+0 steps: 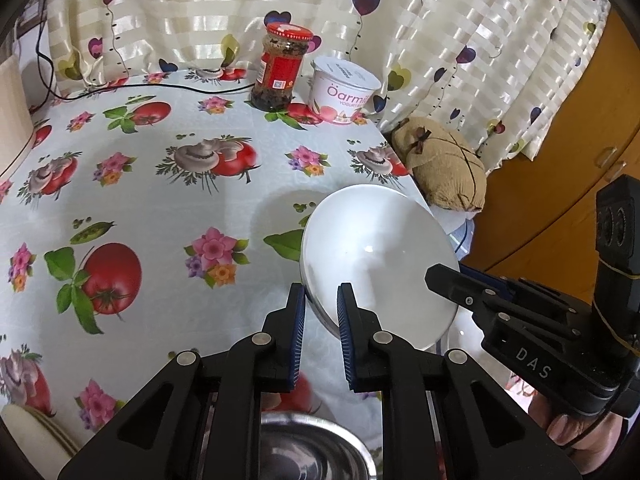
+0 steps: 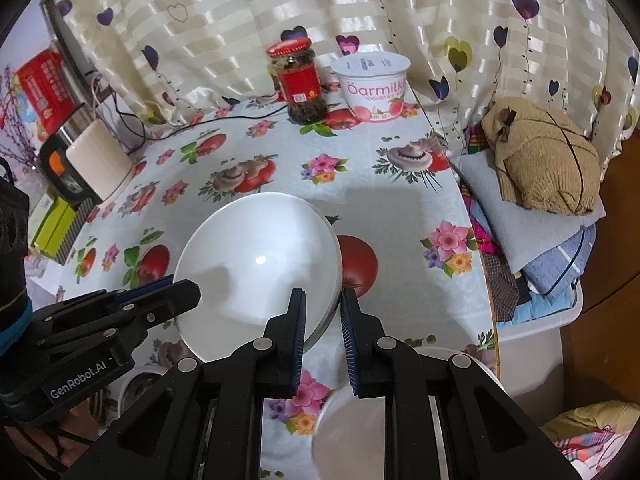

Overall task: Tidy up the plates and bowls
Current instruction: 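Lift the white bowl with the left gripper and lower it into the steel bowl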

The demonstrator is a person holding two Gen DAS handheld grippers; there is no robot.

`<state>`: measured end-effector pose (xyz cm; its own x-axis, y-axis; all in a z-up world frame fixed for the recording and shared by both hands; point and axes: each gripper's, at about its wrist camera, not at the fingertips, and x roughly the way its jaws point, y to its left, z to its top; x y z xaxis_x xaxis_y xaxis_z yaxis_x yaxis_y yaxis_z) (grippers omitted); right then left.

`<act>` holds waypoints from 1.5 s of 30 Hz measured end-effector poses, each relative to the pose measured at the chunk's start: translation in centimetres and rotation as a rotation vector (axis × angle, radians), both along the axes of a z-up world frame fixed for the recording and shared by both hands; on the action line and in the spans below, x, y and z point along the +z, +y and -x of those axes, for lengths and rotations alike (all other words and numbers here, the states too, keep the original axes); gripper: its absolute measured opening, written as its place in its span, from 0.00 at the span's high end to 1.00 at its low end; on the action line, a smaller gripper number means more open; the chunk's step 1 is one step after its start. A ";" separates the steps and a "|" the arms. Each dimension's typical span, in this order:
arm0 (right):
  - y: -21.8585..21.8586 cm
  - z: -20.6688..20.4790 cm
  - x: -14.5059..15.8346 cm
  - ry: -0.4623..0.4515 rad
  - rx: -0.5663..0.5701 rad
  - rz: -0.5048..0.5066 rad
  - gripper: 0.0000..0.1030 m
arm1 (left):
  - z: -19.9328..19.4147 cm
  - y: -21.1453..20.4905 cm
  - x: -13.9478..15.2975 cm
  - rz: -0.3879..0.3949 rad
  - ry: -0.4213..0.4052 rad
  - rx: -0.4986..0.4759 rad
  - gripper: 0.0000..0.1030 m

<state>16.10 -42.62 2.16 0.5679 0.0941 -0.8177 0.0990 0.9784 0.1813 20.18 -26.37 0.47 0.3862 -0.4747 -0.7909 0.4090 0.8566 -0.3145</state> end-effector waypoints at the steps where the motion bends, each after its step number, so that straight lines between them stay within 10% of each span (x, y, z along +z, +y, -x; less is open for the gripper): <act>1: 0.3 0.3 0.3 -0.007 0.002 0.001 0.83 | 0.2 0.2 0.2 0.001 -0.004 0.002 0.83; 45: 10.3 9.6 1.5 0.000 0.099 -0.042 0.83 | 11.0 9.4 1.2 -0.044 -0.004 0.075 0.83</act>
<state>6.48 -32.34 3.65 0.5542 0.1840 -0.8118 0.0017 0.9750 0.2221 9.15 -16.92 1.67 0.4226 -0.4093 -0.8087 0.3443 0.8978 -0.2745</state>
